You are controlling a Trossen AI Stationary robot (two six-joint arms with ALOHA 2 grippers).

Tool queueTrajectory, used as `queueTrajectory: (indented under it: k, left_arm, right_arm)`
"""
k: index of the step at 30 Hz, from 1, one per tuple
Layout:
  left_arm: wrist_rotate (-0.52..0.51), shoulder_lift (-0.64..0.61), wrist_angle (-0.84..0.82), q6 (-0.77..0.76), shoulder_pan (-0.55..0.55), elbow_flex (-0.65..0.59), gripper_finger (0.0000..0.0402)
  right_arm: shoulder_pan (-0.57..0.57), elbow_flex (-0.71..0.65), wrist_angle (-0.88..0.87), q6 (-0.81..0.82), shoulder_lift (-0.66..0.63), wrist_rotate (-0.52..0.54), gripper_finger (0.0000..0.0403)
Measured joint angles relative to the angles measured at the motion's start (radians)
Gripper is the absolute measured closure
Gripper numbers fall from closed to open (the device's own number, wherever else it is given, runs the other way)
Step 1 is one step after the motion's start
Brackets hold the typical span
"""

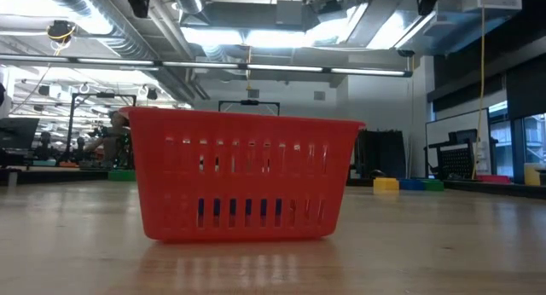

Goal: Sort & place blocks by color
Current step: Put the top blue game piece into the red bin

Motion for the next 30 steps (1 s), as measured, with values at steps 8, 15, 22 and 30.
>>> queueTrajectory:
  k: [8,15,22,30]
  left_arm:
    - [0.0,0.0,0.0,0.0,0.0,0.0,0.0234]
    - [0.0,0.0,-0.001,-0.013,0.0,0.0,0.0234]
    - [-0.019,0.0,-0.062,0.019,0.0,0.0,0.0298]
    - [-0.018,-0.002,-0.099,0.078,0.0,0.0,0.0399]
  right_arm:
    - [0.0,0.0,-0.001,0.037,0.0,-0.038,0.0349]
    - [0.0,-0.001,-0.001,0.063,0.0,-0.036,0.0239]
    - [0.0,-0.001,-0.006,0.06,0.0,-0.042,0.0185]
    - [0.0,-0.002,-0.014,0.057,0.0,-0.042,0.0183]
